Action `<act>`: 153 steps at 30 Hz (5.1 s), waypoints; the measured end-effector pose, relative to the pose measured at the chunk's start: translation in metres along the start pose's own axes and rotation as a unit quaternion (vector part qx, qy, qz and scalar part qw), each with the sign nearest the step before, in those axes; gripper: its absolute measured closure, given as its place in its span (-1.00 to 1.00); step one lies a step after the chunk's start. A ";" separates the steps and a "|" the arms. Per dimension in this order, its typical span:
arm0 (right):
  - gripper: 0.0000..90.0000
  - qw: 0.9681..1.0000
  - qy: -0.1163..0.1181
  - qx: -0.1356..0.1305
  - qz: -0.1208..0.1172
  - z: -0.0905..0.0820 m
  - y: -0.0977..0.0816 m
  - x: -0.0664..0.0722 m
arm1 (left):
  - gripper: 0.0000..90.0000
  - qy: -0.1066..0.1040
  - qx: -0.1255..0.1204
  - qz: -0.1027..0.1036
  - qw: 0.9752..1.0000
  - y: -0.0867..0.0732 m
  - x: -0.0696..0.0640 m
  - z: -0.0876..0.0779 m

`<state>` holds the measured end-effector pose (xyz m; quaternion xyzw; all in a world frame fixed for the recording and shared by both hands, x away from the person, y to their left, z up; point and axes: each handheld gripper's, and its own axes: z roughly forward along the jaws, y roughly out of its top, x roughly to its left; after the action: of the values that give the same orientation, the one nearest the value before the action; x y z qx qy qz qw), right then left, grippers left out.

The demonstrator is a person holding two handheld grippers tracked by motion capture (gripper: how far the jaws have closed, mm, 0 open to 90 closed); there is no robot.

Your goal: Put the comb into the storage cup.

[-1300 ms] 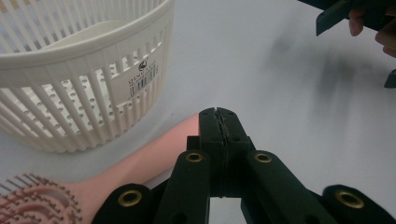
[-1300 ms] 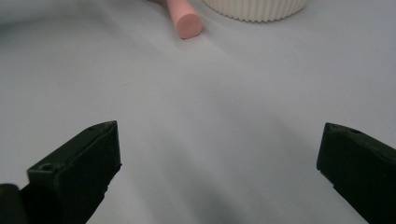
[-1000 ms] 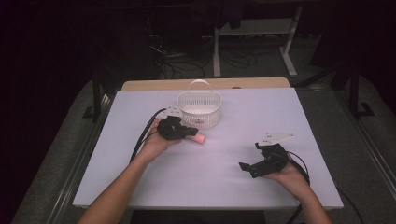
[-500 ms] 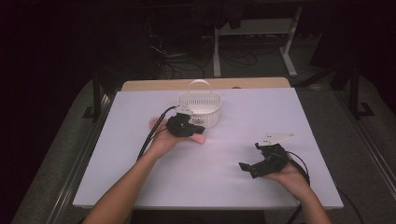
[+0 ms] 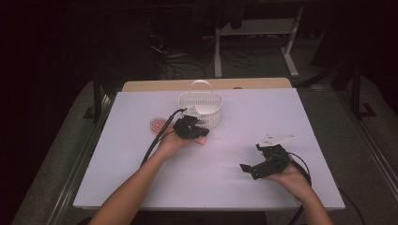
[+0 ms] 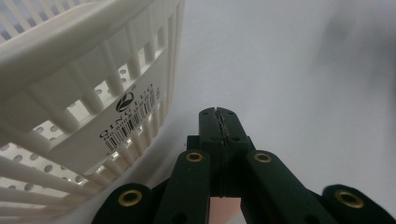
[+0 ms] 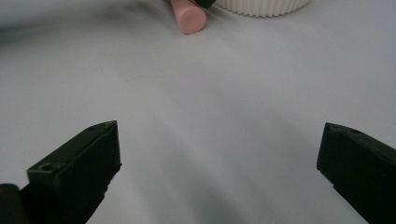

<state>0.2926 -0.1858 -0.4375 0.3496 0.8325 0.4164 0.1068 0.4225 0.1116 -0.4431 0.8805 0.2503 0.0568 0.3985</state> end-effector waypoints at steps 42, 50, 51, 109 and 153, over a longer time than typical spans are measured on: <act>-1.00 1.000 -0.002 0.004 -0.001 0.001 0.000 0.001 | 1.00 -0.034 0.066 -0.011 0.997 -0.025 -0.018 -0.023; -1.00 1.000 -0.002 0.006 -0.004 0.001 0.000 0.002 | 1.00 -0.041 0.080 -0.010 0.996 -0.035 -0.025 -0.036; -1.00 1.000 -0.002 0.006 -0.004 0.001 0.000 0.002 | 1.00 -0.040 0.081 -0.010 0.996 -0.037 -0.026 -0.037; -1.00 1.000 -0.004 0.014 -0.008 0.006 0.001 0.004 | 1.00 0.040 0.119 -0.063 0.990 -0.132 -0.009 -0.148; -1.00 1.000 -0.001 0.009 -0.010 0.006 0.001 0.004 | -0.57 0.013 -0.052 -0.019 0.998 -0.088 -0.020 -0.153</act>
<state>0.2927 -0.1788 -0.4399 0.3426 0.8395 0.4074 0.1088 0.3249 0.2539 -0.4023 0.8528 0.2691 0.0740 0.4415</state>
